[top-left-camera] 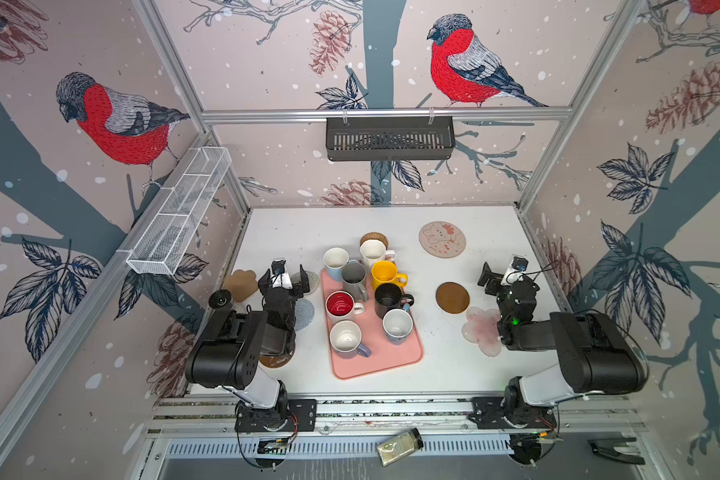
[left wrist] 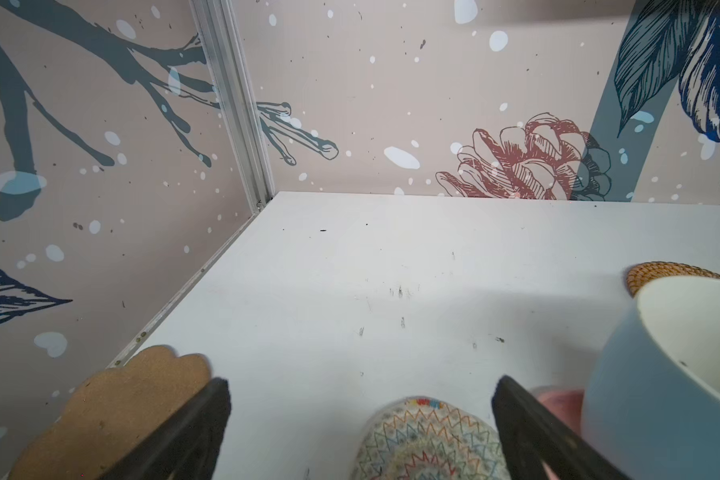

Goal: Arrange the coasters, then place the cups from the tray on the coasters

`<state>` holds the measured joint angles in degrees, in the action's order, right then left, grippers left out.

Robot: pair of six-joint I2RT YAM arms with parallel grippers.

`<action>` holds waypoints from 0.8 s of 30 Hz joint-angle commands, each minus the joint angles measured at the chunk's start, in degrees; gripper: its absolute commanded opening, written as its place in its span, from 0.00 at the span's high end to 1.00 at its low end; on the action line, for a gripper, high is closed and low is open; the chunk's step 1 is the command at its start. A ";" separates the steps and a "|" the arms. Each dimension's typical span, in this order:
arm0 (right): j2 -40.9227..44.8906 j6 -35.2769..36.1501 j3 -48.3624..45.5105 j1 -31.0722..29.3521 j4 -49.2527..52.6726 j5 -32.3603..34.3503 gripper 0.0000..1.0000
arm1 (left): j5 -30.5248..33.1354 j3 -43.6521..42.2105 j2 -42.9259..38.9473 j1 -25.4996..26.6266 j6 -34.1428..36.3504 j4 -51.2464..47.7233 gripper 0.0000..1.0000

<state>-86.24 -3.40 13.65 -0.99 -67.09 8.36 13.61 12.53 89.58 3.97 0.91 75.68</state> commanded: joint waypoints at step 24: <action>0.20 -0.91 -0.11 0.20 -1.11 -1.24 0.01 | -1.00 0.60 -0.20 -1.13 -1.35 -0.06 0.02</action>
<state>-86.21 -3.42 13.58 -0.80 -67.09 7.46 13.54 12.80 89.58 3.07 0.25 75.57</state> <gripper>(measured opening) 0.995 0.982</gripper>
